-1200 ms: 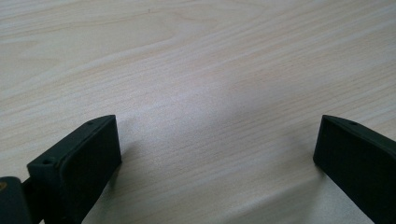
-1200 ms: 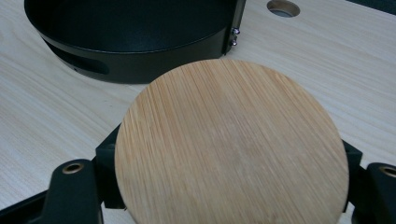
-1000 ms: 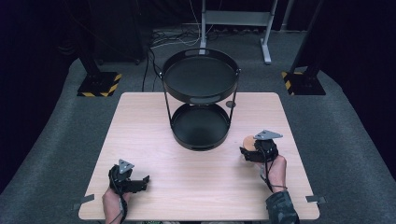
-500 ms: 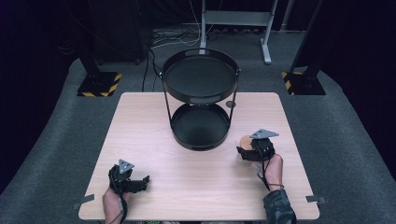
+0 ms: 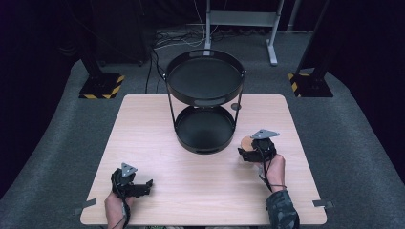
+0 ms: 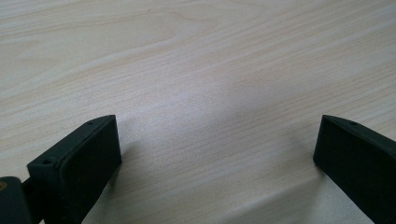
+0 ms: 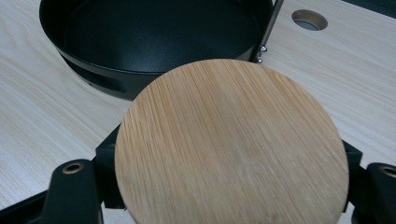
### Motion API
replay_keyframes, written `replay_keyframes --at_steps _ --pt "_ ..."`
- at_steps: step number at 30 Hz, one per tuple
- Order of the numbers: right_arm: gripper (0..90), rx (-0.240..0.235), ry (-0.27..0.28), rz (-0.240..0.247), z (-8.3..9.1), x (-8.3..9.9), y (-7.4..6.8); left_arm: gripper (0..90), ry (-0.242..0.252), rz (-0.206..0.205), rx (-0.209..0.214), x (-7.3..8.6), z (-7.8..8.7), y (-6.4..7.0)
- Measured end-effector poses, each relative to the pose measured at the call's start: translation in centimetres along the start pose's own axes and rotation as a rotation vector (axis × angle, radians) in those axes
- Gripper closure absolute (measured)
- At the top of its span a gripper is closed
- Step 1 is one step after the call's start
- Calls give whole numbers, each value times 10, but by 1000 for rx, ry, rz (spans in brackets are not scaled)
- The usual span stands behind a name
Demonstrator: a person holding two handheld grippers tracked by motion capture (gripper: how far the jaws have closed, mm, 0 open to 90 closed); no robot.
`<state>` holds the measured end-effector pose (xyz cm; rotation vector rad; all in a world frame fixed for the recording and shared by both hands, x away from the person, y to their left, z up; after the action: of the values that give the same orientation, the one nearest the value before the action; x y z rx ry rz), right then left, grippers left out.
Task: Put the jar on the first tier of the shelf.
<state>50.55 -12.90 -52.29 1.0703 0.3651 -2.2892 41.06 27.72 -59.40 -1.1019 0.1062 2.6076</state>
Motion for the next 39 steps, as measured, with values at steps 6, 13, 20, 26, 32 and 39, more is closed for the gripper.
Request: replay_keyframes --at_steps 6,13,20,26,32,39 --pt "248 -4 -4 8 -4 -5 -2 5 0 0 0 0 0 0" --pt "248 -11 -1 13 -6 -12 -5 5 0 0 1 0 0 0" --pt "249 -15 -2 19 -8 -19 -7 6 0 0 1 0 0 0" --pt "249 -19 0 22 -9 -23 -9 6 0 0 1 0 0 0" --pt "249 -22 5 27 -9 -30 -11 6 0 0 1 0 0 0" --pt "249 -27 13 34 -9 -38 -12 6 0 0 1 0 0 0"
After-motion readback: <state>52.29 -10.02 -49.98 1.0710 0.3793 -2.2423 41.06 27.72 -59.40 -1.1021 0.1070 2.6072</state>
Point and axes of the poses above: each handheld gripper's, and its own axes: z roughly backward along the jaws, x roughly out of its underside, y roughly to its right, the point moved 9 cm from there along -z, roughly forward along the jaws, and after that the axes turned 4 degrees about -x, right-handed, at the moved point
